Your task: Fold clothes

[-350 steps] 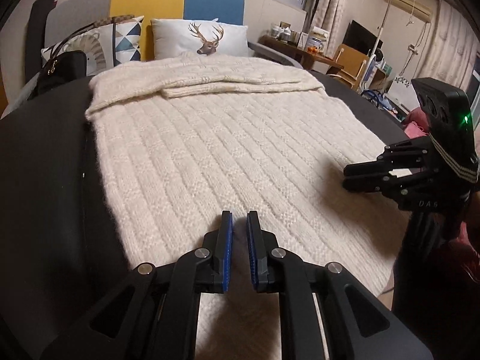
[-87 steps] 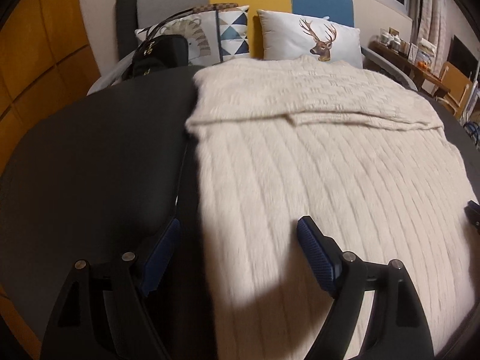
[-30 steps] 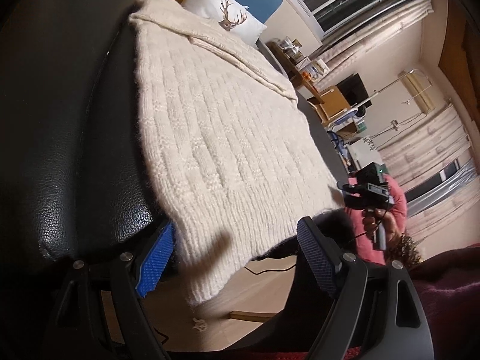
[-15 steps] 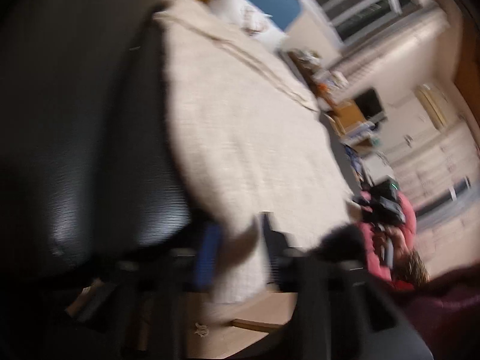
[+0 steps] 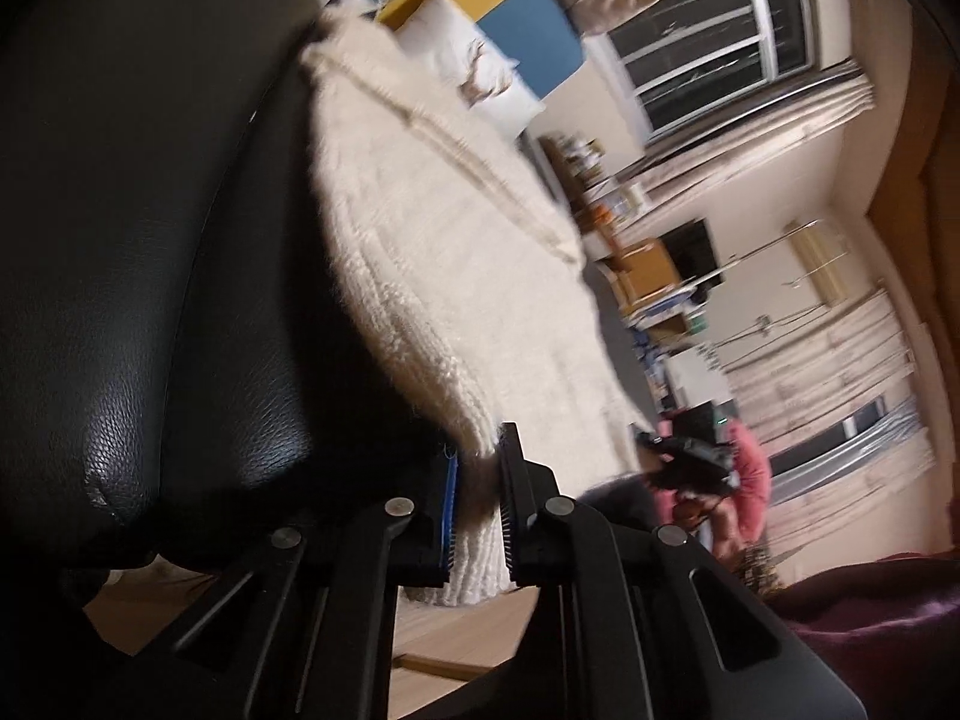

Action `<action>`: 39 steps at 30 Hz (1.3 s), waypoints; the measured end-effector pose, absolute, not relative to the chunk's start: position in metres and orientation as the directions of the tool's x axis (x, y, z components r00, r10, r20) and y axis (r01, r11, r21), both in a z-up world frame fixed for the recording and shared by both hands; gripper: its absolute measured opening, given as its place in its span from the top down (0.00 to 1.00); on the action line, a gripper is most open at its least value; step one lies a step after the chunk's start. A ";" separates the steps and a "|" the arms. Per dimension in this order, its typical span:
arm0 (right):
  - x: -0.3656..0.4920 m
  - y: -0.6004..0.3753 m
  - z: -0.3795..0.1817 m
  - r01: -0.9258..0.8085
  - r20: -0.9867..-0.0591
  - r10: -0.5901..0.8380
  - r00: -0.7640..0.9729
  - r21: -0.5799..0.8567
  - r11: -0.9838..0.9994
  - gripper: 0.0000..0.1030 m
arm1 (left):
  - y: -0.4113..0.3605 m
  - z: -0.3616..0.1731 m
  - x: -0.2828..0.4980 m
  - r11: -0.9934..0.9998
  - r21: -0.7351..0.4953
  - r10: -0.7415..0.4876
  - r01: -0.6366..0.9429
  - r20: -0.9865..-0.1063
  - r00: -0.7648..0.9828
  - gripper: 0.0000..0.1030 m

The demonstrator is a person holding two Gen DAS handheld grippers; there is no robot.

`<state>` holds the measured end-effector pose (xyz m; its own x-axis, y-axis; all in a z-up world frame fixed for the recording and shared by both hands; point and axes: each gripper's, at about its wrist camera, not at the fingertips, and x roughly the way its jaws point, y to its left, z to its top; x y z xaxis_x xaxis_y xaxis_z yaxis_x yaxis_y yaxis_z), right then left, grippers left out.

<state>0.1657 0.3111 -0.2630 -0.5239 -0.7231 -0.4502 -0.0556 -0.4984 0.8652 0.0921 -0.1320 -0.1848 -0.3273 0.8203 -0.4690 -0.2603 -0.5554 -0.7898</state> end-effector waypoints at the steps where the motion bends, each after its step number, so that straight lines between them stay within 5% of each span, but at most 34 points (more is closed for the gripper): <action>1: 0.168 0.312 -0.261 -0.046 -0.420 -0.734 -0.533 0.881 -0.471 0.94 | -0.134 -0.181 0.094 -0.538 -0.799 0.831 -0.267 -0.450 -0.328 0.89; 15: 0.248 0.302 -0.210 0.118 -0.263 -0.814 -0.517 0.921 -0.372 0.94 | -0.154 -0.133 0.157 -0.286 -0.898 0.934 -0.333 -0.184 -0.307 0.93; 27: 0.255 0.292 -0.158 0.342 -0.137 -0.820 -0.555 0.862 -0.375 0.94 | -0.146 -0.142 0.137 -0.336 -0.913 0.911 -0.230 -0.254 -0.325 0.96; 31: 0.229 0.296 -0.149 0.355 -0.100 -0.801 -0.591 0.859 -0.370 0.94 | -0.136 -0.181 0.123 -0.448 -0.891 0.873 -0.074 -0.418 -0.251 0.90; 35: 0.198 0.293 -0.127 0.403 -0.103 -0.811 -0.577 0.827 -0.391 0.94 | -0.128 -0.209 0.111 -0.604 -0.795 0.779 0.061 -0.605 -0.164 0.72; 39: 0.169 0.283 -0.106 0.431 -0.131 -0.818 -0.560 0.797 -0.423 0.94 | -0.126 -0.236 0.107 -0.665 -0.731 0.726 0.155 -0.681 -0.094 0.66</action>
